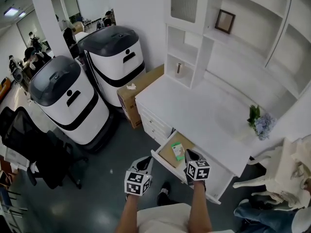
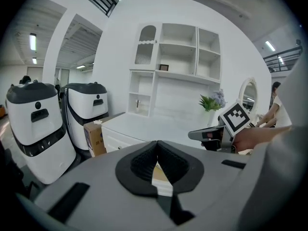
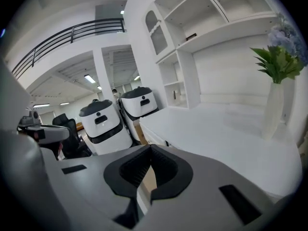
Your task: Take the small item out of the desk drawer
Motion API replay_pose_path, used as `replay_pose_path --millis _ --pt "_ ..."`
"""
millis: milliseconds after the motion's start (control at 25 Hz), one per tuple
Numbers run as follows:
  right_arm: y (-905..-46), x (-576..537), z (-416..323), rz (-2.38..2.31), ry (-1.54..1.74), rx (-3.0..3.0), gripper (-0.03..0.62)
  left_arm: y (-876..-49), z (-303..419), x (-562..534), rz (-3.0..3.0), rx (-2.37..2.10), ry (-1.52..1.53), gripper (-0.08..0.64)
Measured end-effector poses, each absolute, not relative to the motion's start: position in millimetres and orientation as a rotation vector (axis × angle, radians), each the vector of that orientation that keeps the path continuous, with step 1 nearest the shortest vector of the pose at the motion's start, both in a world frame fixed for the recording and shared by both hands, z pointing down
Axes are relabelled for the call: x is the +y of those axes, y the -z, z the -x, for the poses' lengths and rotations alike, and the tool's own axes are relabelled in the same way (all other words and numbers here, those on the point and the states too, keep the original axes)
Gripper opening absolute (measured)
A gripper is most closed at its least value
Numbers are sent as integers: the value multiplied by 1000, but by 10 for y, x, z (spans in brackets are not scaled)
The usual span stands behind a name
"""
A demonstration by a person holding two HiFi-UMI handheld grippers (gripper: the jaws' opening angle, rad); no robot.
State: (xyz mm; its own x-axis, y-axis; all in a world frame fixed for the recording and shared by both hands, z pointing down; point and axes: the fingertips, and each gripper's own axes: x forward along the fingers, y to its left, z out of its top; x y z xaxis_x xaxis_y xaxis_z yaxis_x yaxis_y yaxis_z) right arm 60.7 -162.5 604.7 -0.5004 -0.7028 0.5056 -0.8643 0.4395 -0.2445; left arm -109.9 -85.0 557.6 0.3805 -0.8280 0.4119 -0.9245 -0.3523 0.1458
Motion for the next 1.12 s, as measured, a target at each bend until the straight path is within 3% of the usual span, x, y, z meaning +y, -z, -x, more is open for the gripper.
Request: replay_pose_path --millis 400,1120 --pt "-5998 -2391 -478 -1358 -711 -2392 25 -5436 1085 -1703 -2385 -1503 -365 17" --pt "-6445 -2642 -392 -1305 -676 -2271 25 -5843 1010 -2244 -2397 -1334 -397 17"
